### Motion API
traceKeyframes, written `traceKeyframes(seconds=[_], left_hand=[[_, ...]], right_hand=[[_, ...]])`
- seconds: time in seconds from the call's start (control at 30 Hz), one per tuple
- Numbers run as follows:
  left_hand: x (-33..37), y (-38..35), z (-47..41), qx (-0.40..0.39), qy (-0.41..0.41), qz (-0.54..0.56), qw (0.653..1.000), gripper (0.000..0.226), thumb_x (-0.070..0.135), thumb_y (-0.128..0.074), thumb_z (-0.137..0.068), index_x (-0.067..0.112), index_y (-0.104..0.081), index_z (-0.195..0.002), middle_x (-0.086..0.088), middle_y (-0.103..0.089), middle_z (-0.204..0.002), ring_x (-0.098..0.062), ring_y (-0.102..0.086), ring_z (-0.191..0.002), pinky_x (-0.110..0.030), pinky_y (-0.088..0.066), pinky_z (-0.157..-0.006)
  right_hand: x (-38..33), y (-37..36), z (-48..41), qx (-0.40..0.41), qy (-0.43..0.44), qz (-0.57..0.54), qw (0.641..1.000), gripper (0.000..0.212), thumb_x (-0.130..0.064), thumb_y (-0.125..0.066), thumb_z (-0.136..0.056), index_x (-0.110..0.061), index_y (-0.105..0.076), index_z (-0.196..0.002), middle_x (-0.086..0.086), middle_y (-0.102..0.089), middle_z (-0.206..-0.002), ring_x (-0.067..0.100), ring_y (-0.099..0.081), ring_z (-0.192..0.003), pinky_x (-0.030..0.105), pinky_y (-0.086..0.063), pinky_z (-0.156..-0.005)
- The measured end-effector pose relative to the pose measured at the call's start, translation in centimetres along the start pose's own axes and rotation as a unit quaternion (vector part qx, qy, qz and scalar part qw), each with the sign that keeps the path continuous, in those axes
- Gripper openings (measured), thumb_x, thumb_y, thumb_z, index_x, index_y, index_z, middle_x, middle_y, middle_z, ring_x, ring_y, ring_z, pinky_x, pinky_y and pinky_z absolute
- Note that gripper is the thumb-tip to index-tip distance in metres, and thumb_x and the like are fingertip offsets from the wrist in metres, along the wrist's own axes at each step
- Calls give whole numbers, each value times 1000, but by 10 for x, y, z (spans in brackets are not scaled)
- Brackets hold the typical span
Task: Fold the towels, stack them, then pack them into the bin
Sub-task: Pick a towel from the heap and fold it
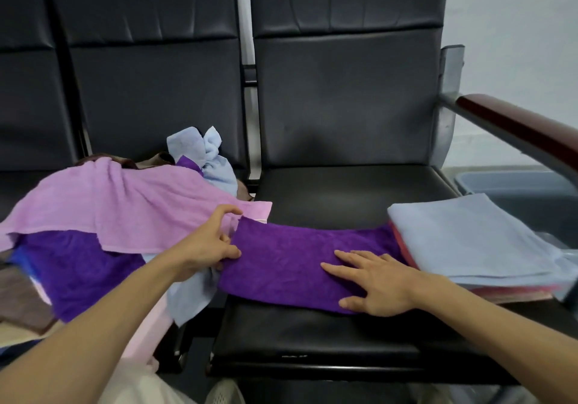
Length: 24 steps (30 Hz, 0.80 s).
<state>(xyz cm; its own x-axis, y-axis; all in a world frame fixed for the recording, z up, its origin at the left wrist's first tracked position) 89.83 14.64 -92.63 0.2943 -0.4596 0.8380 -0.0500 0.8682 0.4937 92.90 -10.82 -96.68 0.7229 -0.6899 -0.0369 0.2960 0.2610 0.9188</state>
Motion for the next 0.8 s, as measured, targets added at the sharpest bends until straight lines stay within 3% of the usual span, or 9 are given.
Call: traceKeyframes(seconds=[0.1, 0.17, 0.23, 0.33, 0.4, 0.57, 0.67, 0.8], left_hand=[[-3, -5, 8, -56, 7, 50, 997, 51, -15, -57, -83, 22, -57, -117, -3, -44, -65, -10, -47, -56, -24, -40, -52], [-10, -6, 12, -81, 23, 65, 994, 39, -14, -59, -83, 18, -69, -105, -11, -59, -84, -17, -59, -72, -31, -47, -67], [-18, -5, 14, -80, 47, 75, 993, 32, -12, -62, -82, 14, -72, -99, -15, -59, -106, -24, -60, -86, -36, -50, -75], [-24, -8, 15, -65, 62, 58, 994, 27, -4, -65, -84, 17, -68, -101, -5, -51, -92, -19, -50, -77, -26, -45, -58], [-25, -13, 14, -70, 64, 41, 995, 31, 0, -65, -86, 23, -66, -107, -1, -48, -88, -16, -47, -75, -23, -40, -54], [-31, -20, 11, -72, 81, 97, 989, 46, -10, -67, -79, 25, -66, -109, -14, -61, -122, -27, -62, -95, -31, -48, -68], [-32, -22, 10, -58, 84, 65, 993, 44, -7, -71, -76, 23, -65, -107, -13, -59, -123, -26, -60, -89, -28, -45, -59], [-30, -18, 12, -51, 76, 39, 995, 39, 0, -70, -81, 21, -63, -113, -16, -63, -115, -22, -60, -90, -30, -46, -70]], right_hand=[[-5, 3, 1, -1, 10, -6, 1000, 70, -61, -42, -91, -51, -1, -147, -10, 6, -160, 17, 2, -147, 51, -9, -116], [-7, 5, 1, -6, 13, -7, 1000, 70, -60, -44, -90, -52, -3, -146, -12, 5, -160, 17, 0, -147, 51, -11, -115], [-7, 7, 1, -8, 14, -11, 1000, 70, -61, -46, -90, -53, -5, -146, -13, 3, -160, 17, -1, -147, 51, -12, -114], [-7, 8, 2, -6, 13, -16, 1000, 70, -62, -48, -88, -55, -7, -145, -14, 1, -159, 16, -3, -146, 52, -14, -114], [-6, 8, 2, -6, 14, -22, 1000, 70, -62, -49, -87, -56, -9, -144, -15, -1, -158, 15, -4, -146, 52, -15, -113], [-8, 11, 6, -8, 20, -26, 999, 73, -60, -55, -85, -55, -11, -144, -15, -6, -157, 15, -11, -143, 50, -24, -111], [-9, 12, 7, -8, 20, -18, 1000, 74, -59, -55, -85, -54, -10, -145, -15, -6, -156, 15, -11, -143, 50, -25, -111], [-12, 13, 8, -8, 27, -16, 999, 74, -59, -54, -86, -53, -10, -145, -15, -4, -157, 15, -11, -144, 50, -23, -112]])
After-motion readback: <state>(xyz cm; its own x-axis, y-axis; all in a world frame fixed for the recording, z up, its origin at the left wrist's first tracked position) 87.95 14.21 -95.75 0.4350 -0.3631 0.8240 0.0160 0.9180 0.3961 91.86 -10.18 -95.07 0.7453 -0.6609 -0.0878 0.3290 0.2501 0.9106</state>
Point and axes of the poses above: each hand's wrist, its own z-axis away from the middle knuckle, its own y-axis out of the back of the hand, x = y × z, the point moved 9 cm from there along -z, towards the middle knuckle
